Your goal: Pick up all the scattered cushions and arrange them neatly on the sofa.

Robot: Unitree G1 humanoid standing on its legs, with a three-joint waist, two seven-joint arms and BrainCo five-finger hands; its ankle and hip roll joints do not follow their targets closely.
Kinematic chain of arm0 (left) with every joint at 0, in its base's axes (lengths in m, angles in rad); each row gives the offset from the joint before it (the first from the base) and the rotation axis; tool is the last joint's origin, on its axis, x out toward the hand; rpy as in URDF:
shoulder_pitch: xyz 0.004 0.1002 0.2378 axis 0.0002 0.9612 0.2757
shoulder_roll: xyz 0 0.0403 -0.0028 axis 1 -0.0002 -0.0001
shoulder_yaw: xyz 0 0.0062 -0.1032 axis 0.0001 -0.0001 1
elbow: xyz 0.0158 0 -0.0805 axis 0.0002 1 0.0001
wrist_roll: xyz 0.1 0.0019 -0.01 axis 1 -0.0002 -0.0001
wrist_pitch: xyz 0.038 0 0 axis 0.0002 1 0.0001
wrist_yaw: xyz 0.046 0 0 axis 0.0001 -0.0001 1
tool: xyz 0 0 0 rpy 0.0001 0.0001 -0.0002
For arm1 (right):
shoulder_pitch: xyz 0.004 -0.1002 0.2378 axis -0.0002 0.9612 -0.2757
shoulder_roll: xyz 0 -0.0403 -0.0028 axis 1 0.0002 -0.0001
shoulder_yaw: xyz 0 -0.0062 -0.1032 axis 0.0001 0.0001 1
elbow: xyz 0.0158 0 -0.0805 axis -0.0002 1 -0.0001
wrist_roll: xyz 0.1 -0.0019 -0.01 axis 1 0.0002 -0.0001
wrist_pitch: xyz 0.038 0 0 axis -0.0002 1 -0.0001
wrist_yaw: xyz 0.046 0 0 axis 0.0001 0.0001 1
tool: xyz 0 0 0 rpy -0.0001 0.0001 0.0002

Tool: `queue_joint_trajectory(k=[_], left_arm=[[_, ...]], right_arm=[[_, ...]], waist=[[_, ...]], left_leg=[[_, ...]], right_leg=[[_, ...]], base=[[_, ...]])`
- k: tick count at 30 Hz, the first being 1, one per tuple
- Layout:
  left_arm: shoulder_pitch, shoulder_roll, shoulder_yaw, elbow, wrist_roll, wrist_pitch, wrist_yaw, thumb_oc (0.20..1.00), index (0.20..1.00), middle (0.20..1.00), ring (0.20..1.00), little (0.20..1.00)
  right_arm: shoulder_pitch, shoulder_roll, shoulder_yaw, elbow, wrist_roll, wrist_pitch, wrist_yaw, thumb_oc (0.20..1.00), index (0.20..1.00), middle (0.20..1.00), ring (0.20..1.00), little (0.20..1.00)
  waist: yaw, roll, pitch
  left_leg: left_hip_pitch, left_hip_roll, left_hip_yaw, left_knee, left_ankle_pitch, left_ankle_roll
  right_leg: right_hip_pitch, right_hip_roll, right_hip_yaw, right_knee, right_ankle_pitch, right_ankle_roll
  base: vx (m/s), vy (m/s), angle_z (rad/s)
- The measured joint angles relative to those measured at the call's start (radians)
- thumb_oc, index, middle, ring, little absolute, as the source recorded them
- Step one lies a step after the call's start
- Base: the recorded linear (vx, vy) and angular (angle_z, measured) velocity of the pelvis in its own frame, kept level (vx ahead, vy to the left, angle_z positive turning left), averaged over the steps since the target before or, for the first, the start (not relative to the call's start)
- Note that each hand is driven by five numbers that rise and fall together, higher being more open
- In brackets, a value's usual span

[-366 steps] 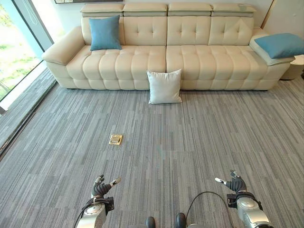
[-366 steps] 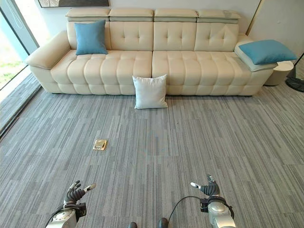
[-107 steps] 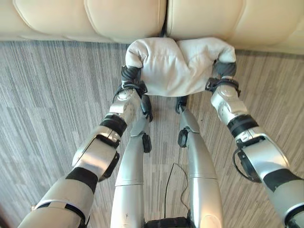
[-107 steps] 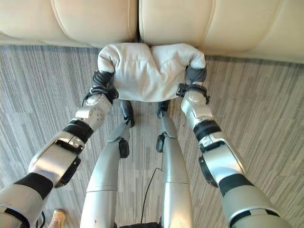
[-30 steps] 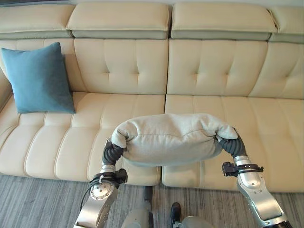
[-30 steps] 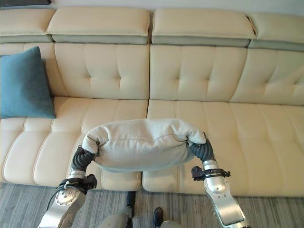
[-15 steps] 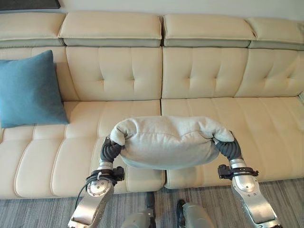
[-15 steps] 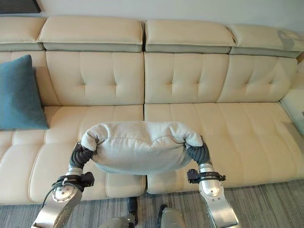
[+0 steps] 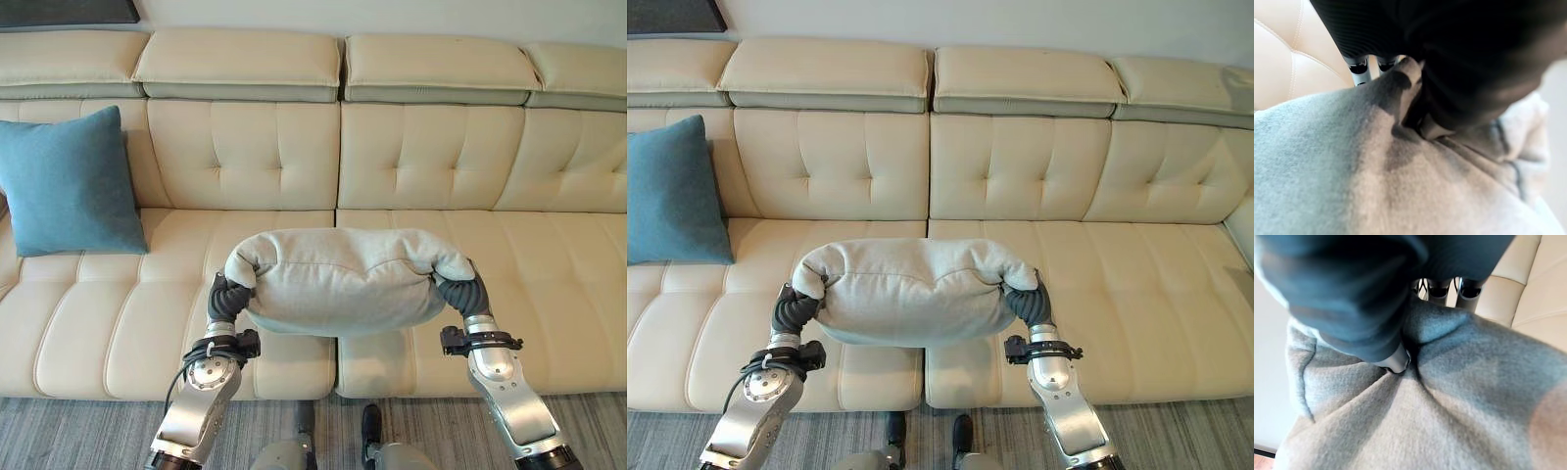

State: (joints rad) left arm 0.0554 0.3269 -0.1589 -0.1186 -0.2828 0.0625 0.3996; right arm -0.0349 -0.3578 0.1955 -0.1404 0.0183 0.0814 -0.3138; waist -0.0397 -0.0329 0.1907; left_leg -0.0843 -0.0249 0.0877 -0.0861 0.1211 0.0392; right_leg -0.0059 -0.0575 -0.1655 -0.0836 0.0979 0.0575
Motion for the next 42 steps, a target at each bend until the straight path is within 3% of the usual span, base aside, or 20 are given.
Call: queue_joint_trajectory(k=[7, 19, 23, 26, 27, 28, 29, 31, 36, 39, 42], left_arm=[[-0.171, 0.003, -0.005, 0.153, 0.002, 0.011, 0.077, 0.200, 0.200, 0.200, 0.200, 0.200], [-0.311, 0.008, -0.050, 0.334, 0.004, 0.018, 0.124, 0.200, 0.200, 0.200, 0.200, 0.200], [-0.453, 0.014, -0.099, 0.474, 0.029, 0.011, 0.143, 0.200, 0.200, 0.200, 0.200, 0.200], [-0.727, 0.038, -0.209, 0.760, 0.027, 0.013, 0.169, 0.200, 0.200, 0.200, 0.200, 0.200], [-0.806, 0.054, -0.217, 0.804, 0.024, 0.014, 0.170, 0.718, 0.718, 0.718, 0.718, 0.718], [-0.856, 0.066, -0.235, 0.848, 0.020, 0.012, 0.171, 0.959, 0.959, 0.959, 0.959, 0.959], [-0.899, 0.076, -0.233, 0.874, 0.014, 0.011, 0.169, 1.000, 1.000, 1.000, 1.000, 1.000], [-1.015, 0.096, -0.282, 1.035, -0.048, 0.006, 0.133, 1.000, 1.000, 1.000, 1.000, 1.000], [-1.086, 0.169, -0.232, 1.079, -0.272, -0.037, 0.044, 1.000, 1.000, 1.000, 1.000, 1.000], [-1.032, 0.196, -0.057, 1.075, -0.500, -0.067, 0.041, 1.000, 1.000, 1.000, 1.000, 1.000], [-0.968, 0.251, 0.005, 1.055, -0.585, -0.074, 0.038, 1.000, 1.000, 1.000, 1.000, 1.000]], right_arm=[[-0.227, -0.016, 0.068, 0.132, 0.001, 0.036, -0.047, 0.200, 0.200, 0.200, 0.200, 0.200], [-0.273, -0.009, 0.112, 0.272, 0.003, 0.056, -0.062, 0.200, 0.200, 0.200, 0.200, 0.200], [-0.368, 0.011, 0.146, 0.438, 0.024, 0.044, -0.097, 0.200, 0.200, 0.200, 0.200, 0.200], [-0.626, 0.035, 0.212, 0.747, 0.066, 0.031, -0.142, 0.200, 0.200, 0.200, 0.200, 0.200], [-0.724, 0.033, 0.225, 0.801, 0.080, 0.033, -0.151, 0.347, 0.347, 0.347, 0.347, 0.347], [-0.785, 0.027, 0.239, 0.847, 0.091, 0.032, -0.153, 1.000, 1.000, 1.000, 1.000, 1.000], [-0.841, 0.017, 0.241, 0.876, 0.109, 0.034, -0.155, 1.000, 1.000, 1.000, 1.000, 1.000], [-1.003, -0.024, 0.376, 1.065, 0.154, 0.059, -0.100, 1.000, 1.000, 1.000, 1.000, 1.000], [-1.138, -0.111, 0.372, 1.157, 0.225, 0.081, -0.020, 1.000, 1.000, 1.000, 1.000, 1.000], [-1.058, -0.157, 0.198, 1.103, 0.322, 0.076, -0.044, 1.000, 1.000, 1.000, 1.000, 1.000], [-0.963, -0.196, 0.113, 1.063, 0.384, 0.074, -0.063, 1.000, 1.000, 1.000, 1.000, 1.000]], waist=[[0.001, -0.004, -0.013], [-0.003, -0.004, -0.013], [-0.010, -0.004, -0.012], [-0.018, -0.004, -0.011], [-0.019, -0.003, -0.009], [-0.024, -0.003, -0.009], [-0.025, -0.003, -0.004], [-0.025, -0.002, -0.001], [-0.022, -0.003, 0.001], [-0.024, -0.003, 0.005], [-0.023, -0.003, 0.005]], left_leg=[[-0.053, 0.000, -0.011, 0.002, 0.004, -0.016], [-0.121, 0.000, -0.015, 0.005, 0.022, -0.003], [-0.158, 0.001, -0.007, 0.005, 0.030, -0.003], [-0.187, 0.005, -0.002, 0.005, 0.038, -0.016], [-0.216, 0.009, 0.002, 0.005, 0.041, -0.020], [-0.233, 0.011, 0.003, 0.005, 0.045, -0.025], [-0.246, 0.012, 0.004, 0.005, 0.050, -0.028], [-0.254, 0.015, 0.004, 0.005, 0.054, -0.028], [-0.253, 0.023, 0.006, 0.005, 0.067, -0.019], [-0.198, 0.024, 0.009, 0.005, 0.067, -0.019], [-0.135, 0.024, 0.009, 0.005, 0.066, -0.020]], right_leg=[[-0.049, 0.001, -0.001, 0.000, 0.004, -0.004], [-0.116, 0.001, -0.003, 0.000, 0.005, -0.004], [-0.156, 0.002, -0.001, 0.000, 0.012, -0.004], [-0.189, 0.005, 0.001, -0.002, 0.019, -0.002], [-0.219, 0.008, 0.003, -0.001, 0.026, 0.005], [-0.236, 0.009, 0.004, -0.001, 0.032, 0.004], [-0.249, 0.011, 0.004, 0.000, 0.043, -0.003], [-0.259, 0.014, 0.004, 0.000, 0.049, -0.009], [-0.256, 0.022, 0.005, 0.000, 0.050, -0.011], [-0.201, 0.022, 0.005, 0.000, 0.050, -0.011], [-0.138, 0.021, 0.002, 0.000, 0.040, 0.001]], base=[[0.05, -0.008, 0.04], [0.01, 0.002, 0.01], [-0.05, -0.004, -0.05], [-0.08, -0.004, -0.07], [-0.07, -0.012, -0.10], [-0.05, -0.019, -0.07], [-0.05, -0.025, -0.03], [0.00, 0.000, 0.00], [0.03, 0.003, 0.01], [0.06, 0.009, 0.00], [0.03, 0.009, -0.01]])
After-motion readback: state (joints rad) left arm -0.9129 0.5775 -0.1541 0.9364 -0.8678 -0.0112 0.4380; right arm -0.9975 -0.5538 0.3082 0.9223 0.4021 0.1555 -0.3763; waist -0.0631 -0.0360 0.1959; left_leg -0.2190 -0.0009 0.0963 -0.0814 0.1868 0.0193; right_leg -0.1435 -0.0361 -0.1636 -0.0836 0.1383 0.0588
